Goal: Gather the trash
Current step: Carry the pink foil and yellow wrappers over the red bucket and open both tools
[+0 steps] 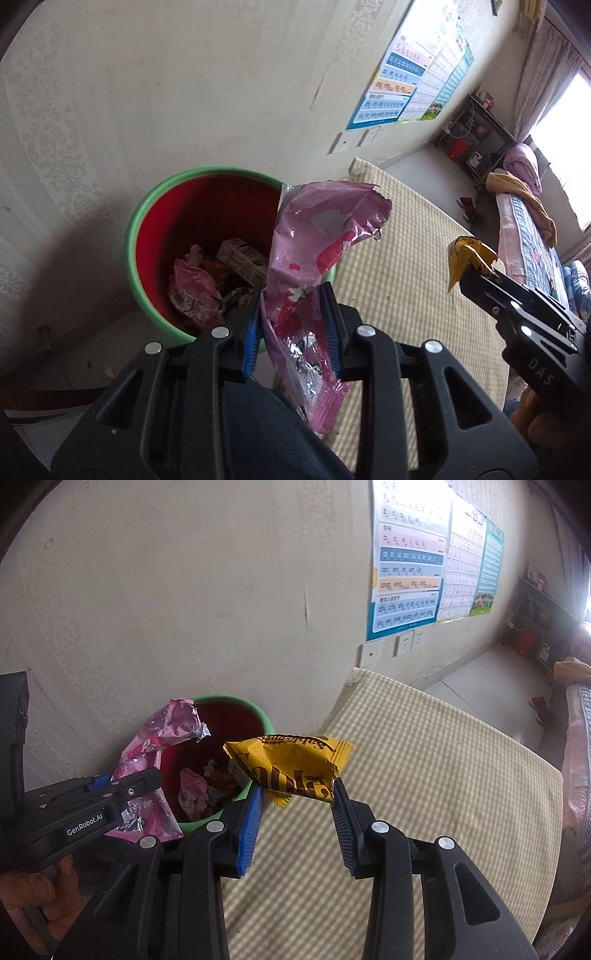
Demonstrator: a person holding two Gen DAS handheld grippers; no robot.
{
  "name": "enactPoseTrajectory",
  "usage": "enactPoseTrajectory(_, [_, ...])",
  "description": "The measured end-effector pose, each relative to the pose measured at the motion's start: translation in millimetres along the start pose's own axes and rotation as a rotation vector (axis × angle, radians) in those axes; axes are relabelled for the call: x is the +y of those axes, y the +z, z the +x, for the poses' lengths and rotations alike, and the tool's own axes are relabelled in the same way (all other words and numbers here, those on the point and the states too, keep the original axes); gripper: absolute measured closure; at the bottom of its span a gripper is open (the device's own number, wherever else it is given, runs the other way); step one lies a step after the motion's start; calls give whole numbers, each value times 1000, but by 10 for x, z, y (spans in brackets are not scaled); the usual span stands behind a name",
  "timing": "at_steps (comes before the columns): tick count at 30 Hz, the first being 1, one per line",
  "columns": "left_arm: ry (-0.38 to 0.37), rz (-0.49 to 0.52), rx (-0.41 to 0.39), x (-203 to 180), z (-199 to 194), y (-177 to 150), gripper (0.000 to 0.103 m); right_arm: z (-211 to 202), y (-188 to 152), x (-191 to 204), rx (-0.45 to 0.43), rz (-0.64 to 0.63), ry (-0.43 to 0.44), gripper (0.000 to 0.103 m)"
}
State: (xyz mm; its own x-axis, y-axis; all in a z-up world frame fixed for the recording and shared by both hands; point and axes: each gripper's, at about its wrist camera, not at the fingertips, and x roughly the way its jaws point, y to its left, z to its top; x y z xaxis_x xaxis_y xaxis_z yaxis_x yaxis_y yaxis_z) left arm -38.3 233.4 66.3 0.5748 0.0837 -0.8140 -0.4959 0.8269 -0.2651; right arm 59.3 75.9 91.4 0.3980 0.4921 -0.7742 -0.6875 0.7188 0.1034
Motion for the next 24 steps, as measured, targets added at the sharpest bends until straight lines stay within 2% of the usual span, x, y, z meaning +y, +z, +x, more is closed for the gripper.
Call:
enactPoseTrajectory(8, [28,-72,-13,434,-31,137,74,369,243,367,24,-49,55,67])
enactPoseTrajectory(15, [44,-106,-22,655,-11,233,73,627,470,611,30,-84,103,64])
enactPoseTrajectory(17, [47,-117,-21,701,4,257,54,676,512,669,33,-95,115,61])
enactPoseTrajectory(23, [58,-140,-31,768,23,242,27,695,529,648,28,-87,114,39])
enactPoseTrajectory(24, [59,-146,-34,778,20,234,25,685,522,623,27,-79,116,36])
